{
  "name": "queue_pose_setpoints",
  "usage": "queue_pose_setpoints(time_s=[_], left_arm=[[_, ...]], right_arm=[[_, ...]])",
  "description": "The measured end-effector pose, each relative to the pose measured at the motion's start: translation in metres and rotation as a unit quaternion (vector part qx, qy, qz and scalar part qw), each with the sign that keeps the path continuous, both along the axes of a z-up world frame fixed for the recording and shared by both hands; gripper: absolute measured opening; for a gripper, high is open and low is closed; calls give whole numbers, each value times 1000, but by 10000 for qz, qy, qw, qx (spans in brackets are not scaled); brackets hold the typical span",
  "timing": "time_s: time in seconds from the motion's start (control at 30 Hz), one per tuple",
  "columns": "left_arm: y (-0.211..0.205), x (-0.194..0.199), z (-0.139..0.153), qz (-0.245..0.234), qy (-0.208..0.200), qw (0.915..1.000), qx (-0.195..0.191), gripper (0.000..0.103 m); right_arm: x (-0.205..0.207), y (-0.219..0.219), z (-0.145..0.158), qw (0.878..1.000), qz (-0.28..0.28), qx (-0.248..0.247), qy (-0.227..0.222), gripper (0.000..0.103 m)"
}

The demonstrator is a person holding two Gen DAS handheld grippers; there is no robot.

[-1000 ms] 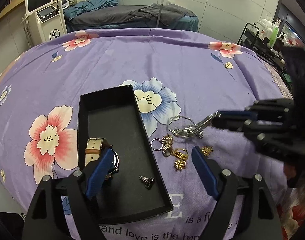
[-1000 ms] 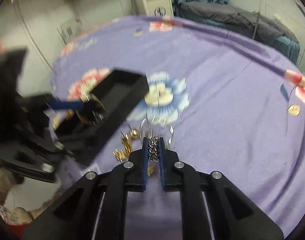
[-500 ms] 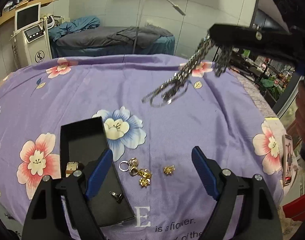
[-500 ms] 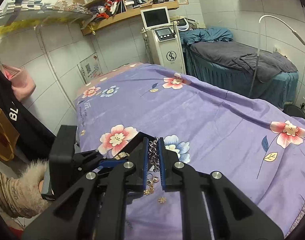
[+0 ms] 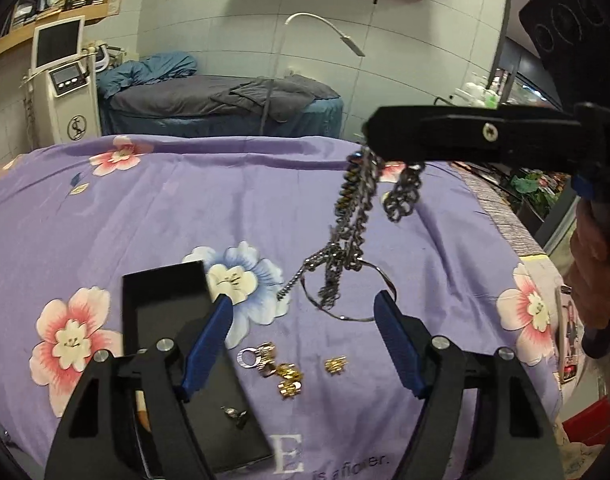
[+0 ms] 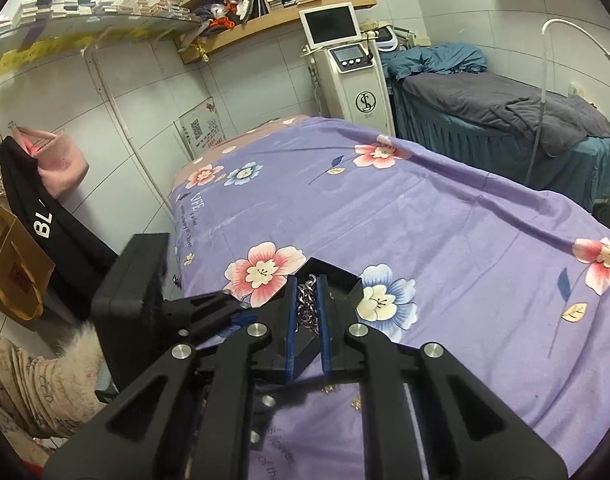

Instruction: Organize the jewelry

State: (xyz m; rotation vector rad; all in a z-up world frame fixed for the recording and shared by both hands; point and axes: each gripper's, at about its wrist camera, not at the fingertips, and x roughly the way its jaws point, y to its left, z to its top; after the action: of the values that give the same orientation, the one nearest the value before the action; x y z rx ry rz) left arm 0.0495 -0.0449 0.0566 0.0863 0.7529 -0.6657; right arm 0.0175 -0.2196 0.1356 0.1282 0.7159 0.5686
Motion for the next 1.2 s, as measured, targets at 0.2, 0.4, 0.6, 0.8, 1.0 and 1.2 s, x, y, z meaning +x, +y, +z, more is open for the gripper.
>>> queue_pose_setpoints(time_s=[0.2,0.4,0.6,0.8,1.0,1.2], left_arm=[[57,15,-10,826,230,9957,354,72],[88,21,-14,1184,333,9921,257,73],[82,20,-21,1155,353,9921,332,78],[73,19,-25,1101,423,9927,250,78],[71,15,-30,1057,478,9928,315,78],[75,16,-35,1153,594,9912,261,78]], right_arm=[[32,37,-20,9997,251,-36,-4,5],[55,53,-50,9991,11,-380,166,4],[59,15,-100,9941,-459,-404,894,63],[58,24,-154,9792,-360,-1634,1145,34],[69,51,-183,9677,-210,-2111,1364,33],[76,63,-192,9675,-204,-2281,1073,5]])
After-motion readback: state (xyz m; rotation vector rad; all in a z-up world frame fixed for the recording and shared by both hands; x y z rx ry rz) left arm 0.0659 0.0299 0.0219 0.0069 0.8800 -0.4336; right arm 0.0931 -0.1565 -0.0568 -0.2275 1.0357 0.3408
